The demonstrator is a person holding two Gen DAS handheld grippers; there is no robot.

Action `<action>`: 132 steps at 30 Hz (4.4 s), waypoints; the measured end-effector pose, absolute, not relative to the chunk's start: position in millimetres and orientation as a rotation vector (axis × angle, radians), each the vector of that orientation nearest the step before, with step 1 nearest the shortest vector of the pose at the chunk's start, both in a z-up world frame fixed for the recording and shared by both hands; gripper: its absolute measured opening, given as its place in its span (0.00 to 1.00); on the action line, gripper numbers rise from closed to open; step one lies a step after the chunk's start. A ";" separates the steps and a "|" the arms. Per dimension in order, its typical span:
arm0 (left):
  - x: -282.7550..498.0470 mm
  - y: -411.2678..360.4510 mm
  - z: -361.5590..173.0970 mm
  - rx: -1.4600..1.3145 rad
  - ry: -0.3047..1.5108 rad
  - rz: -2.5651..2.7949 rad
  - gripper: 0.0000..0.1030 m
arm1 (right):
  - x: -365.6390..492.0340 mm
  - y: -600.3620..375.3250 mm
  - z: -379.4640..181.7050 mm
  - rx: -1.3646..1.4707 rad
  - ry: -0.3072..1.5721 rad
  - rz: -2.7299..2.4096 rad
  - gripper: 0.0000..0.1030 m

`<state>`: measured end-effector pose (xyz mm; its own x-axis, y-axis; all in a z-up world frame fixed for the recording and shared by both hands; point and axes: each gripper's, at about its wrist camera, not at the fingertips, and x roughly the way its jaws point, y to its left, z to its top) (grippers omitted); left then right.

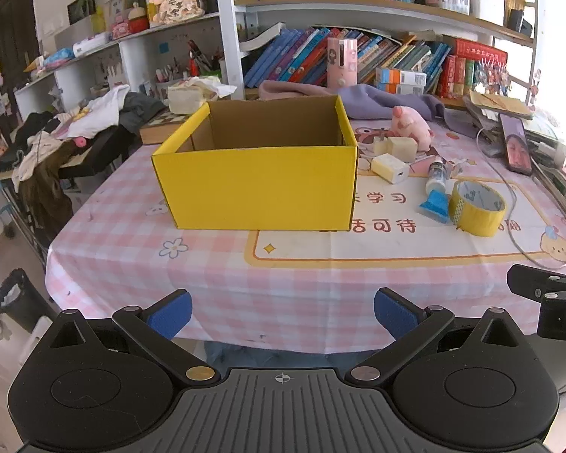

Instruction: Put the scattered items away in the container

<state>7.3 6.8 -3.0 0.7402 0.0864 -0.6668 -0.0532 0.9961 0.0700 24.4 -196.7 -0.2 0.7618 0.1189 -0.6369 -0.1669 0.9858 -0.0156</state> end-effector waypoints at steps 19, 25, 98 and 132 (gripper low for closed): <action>9.4 11.3 -4.4 0.032 0.726 0.086 1.00 | 28.4 -192.4 -3.8 -0.065 0.705 0.170 1.00; 8.2 12.2 -2.8 0.027 0.717 0.085 1.00 | 30.7 -190.8 -1.8 -0.096 0.692 0.162 1.00; 95.8 -66.4 -20.7 0.069 0.756 -0.257 0.99 | 95.5 -249.3 -13.4 -0.065 0.720 0.120 0.96; 184.9 -140.5 -51.9 0.079 0.986 -0.161 0.91 | 267.1 -274.5 -64.0 -0.146 0.990 0.399 0.90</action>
<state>184.9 -140.5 -51.9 0.5415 -0.0993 -0.8348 0.1712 0.9852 -0.0061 267.1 -274.5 -64.0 0.4831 0.2605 -0.8359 -0.3914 0.9182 0.0599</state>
